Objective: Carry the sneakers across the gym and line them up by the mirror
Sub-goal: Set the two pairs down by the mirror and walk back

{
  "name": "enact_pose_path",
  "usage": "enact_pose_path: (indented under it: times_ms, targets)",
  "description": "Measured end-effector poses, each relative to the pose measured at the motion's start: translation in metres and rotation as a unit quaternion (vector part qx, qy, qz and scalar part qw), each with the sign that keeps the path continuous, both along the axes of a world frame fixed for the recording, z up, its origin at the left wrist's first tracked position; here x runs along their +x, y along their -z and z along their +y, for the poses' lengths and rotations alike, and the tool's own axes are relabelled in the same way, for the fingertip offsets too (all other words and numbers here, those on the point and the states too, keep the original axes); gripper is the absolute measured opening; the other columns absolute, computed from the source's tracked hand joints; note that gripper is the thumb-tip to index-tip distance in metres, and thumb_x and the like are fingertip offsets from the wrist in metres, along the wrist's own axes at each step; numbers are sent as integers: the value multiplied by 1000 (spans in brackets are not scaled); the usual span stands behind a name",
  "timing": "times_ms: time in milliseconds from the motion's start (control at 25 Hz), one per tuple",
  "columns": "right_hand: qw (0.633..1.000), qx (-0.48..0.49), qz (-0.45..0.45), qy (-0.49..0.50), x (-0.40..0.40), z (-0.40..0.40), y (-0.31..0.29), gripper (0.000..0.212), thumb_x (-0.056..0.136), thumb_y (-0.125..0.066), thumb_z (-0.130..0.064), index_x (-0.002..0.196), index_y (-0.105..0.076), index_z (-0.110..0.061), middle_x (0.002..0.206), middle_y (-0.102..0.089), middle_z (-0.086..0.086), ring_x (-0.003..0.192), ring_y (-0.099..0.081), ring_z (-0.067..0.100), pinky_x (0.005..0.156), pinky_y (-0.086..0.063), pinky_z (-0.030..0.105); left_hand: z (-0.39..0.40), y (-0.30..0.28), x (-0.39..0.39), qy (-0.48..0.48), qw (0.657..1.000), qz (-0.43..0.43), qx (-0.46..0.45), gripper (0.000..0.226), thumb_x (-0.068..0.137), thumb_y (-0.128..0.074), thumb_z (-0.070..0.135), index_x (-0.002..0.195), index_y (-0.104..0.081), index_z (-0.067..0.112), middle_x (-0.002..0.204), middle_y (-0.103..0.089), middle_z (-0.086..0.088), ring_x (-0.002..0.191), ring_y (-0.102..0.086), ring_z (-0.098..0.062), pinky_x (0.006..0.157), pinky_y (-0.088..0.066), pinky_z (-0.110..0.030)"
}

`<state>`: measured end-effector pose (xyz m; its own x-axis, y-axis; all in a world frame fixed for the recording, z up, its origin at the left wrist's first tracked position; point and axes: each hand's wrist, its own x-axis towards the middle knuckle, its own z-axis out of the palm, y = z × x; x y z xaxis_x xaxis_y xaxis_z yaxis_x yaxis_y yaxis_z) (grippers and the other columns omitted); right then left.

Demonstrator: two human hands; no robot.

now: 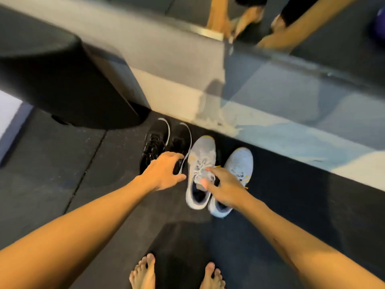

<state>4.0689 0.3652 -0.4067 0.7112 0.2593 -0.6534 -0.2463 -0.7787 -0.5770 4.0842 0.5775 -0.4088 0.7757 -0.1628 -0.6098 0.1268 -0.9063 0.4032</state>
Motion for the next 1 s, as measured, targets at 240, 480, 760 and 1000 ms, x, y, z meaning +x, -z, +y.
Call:
enact_pose_path:
  times_ms: [240,480,760,1000]
  targets:
    - [992,110,-62,14,83,-6,-262,49,93,-41,-57,134,-52,-32,135,-51,-18,119,-42,-9,100,-28,13,-15,-239,72,134,989,-58,5,79,85,-41,69,149,-25,26,159,-24,3,149,-12,-15,121,-7,-47]
    - [986,68,-151,-35,82,-11,-569,66,84,-31,-75,143,-34,-44,151,-39,-13,129,-35,-4,103,-27,15,-9,-550,101,221,951,-214,-35,80,84,-37,72,150,-22,28,161,-16,4,149,-5,-12,122,-7,-41]
    - [942,-16,-329,70,-25,-46,-829,57,93,-37,-58,146,-34,-37,152,-39,-8,141,-34,9,114,-23,24,-42,-801,49,344,876,-335,-37,73,89,-36,66,151,-14,32,162,-12,4,150,-6,-16,121,-11,-43]
    - [890,-169,-370,205,-196,-123,-908,61,91,-35,-65,147,-24,-45,158,-29,-6,148,-18,12,120,-15,45,-168,-903,-54,466,791,-360,-167,73,89,-42,63,150,-15,35,161,-14,4,150,-6,-16,122,-10,-42]
